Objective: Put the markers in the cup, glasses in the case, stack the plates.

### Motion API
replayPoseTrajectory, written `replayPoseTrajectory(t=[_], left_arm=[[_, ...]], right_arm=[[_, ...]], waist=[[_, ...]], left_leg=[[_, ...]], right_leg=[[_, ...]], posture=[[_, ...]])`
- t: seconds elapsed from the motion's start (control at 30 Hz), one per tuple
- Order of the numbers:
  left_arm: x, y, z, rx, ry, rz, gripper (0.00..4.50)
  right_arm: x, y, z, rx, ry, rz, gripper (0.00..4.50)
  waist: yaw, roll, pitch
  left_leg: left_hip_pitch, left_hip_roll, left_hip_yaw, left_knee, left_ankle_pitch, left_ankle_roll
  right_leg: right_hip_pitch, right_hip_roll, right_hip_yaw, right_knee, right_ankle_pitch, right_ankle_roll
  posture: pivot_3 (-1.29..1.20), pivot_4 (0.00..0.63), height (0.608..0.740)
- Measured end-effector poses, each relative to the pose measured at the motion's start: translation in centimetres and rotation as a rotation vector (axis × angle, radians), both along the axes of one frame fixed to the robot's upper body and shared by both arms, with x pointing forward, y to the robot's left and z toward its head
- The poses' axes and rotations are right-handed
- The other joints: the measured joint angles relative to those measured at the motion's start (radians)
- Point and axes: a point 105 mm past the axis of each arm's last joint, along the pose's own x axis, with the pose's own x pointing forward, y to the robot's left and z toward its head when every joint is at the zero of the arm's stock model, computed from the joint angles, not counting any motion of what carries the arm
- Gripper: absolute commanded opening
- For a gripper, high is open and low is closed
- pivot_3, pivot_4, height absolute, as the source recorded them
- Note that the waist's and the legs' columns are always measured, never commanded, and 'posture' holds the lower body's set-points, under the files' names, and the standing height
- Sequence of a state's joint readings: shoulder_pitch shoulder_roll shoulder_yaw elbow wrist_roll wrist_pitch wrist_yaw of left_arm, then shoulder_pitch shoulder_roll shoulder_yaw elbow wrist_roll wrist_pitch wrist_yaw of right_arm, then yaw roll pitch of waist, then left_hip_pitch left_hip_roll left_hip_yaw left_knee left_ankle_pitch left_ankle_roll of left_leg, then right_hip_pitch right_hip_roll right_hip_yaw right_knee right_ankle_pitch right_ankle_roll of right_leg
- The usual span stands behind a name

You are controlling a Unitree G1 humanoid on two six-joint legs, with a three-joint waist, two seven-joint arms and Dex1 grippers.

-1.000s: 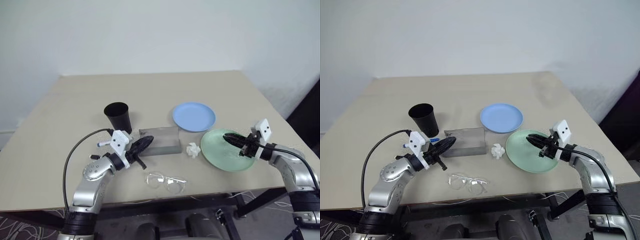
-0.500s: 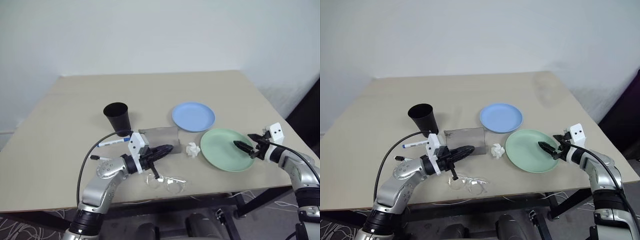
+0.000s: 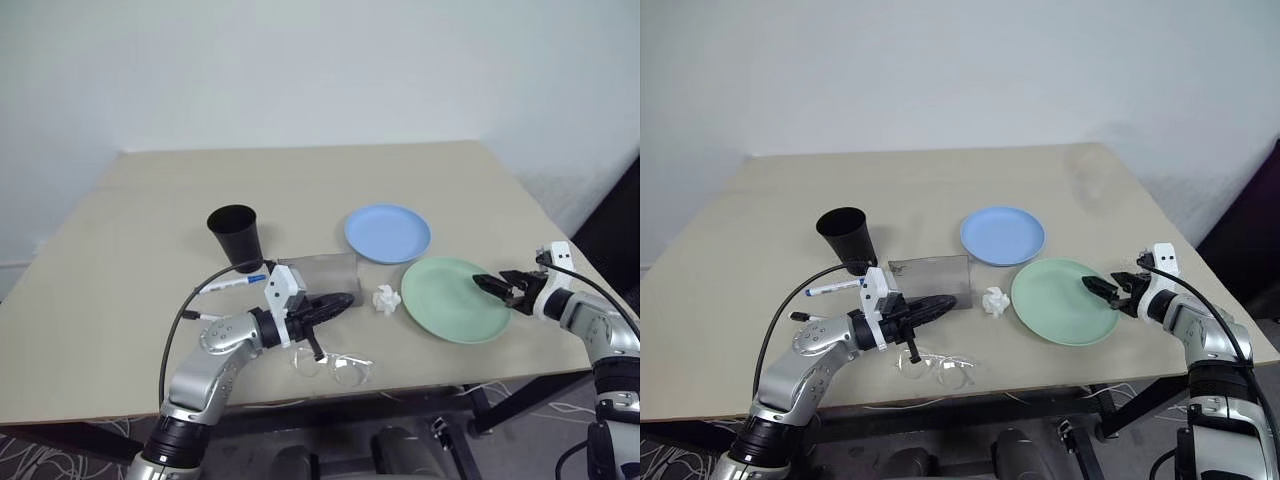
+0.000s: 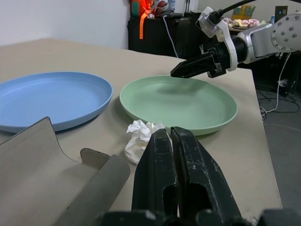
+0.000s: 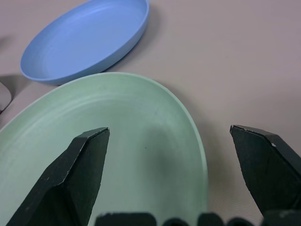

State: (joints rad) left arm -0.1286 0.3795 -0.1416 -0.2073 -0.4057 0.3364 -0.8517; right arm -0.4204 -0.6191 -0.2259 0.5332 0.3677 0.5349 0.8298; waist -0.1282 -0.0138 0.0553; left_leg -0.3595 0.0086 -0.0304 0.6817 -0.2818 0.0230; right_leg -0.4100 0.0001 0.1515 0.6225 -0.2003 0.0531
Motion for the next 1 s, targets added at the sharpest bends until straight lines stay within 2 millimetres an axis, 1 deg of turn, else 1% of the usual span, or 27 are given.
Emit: replayPoseTrajectory(t=[0.13,0.23,0.27,0.33,0.4,0.7,1.0], left_arm=[[0.0,0.0,0.0,0.002,0.0,0.0,0.0],[0.0,0.0,0.0,0.003,0.0,0.001,0.0],[0.0,0.0,0.0,0.003,-0.001,0.0,0.0],[0.1,0.0,0.0,0.005,-0.003,-0.001,0.0],[0.1,0.0,0.0,0.009,-0.005,0.0,0.0],[0.3,0.1,-0.2,0.021,-0.003,0.005,0.0],[0.3,0.1,-0.3,0.036,-0.015,0.006,0.0]], right_arm=[[-0.1,-0.6,-0.9,0.001,0.042,-0.039,4.45],[-0.1,-0.7,-1.2,0.005,0.054,-0.046,4.45],[-0.1,-0.7,-1.2,0.005,0.054,-0.046,4.29],[-0.1,-0.8,-1.2,0.009,0.059,-0.049,3.84],[0.1,-0.8,-1.2,0.012,0.065,-0.052,3.22],[-0.1,-1.0,-1.7,0.025,0.098,-0.063,0.03],[0.1,-1.0,-1.7,0.041,0.102,-0.06,0.01]], waist=[[0.0,0.0,0.0],[0.0,0.0,0.0],[0.0,0.0,0.0],[0.0,0.0,0.0],[0.0,0.0,0.0],[0.0,0.0,0.0],[0.0,0.0,0.0]], left_leg=[[0.0,0.0,0.0,0.0,0.0,0.0],[0.0,0.0,0.0,0.0,0.0,0.0],[0.0,0.0,0.0,0.0,0.0,0.0],[0.0,0.0,0.0,0.0,0.0,0.0],[0.0,0.0,0.0,0.0,0.0,0.0],[0.0,0.0,0.0,0.0,0.0,0.0],[0.0,0.0,0.0,0.001,0.0,0.0]], right_leg=[[0.0,0.0,0.0,0.0,0.0,0.0],[0.0,0.0,0.0,0.0,0.0,0.0],[0.0,0.0,0.0,0.0,0.0,0.0],[0.0,0.0,0.001,0.0,0.0,0.0],[0.0,0.0,0.001,0.0,0.0,0.0],[0.0,0.0,0.0,0.0,0.0,0.0],[0.001,0.0,0.001,0.0,0.0,0.0]], posture=[[0.0,0.0,0.74],[0.0,0.0,0.74],[0.0,0.0,0.74],[0.0,0.0,0.74],[0.0,0.0,0.74],[0.0,0.0,0.74],[0.0,0.0,0.74]])
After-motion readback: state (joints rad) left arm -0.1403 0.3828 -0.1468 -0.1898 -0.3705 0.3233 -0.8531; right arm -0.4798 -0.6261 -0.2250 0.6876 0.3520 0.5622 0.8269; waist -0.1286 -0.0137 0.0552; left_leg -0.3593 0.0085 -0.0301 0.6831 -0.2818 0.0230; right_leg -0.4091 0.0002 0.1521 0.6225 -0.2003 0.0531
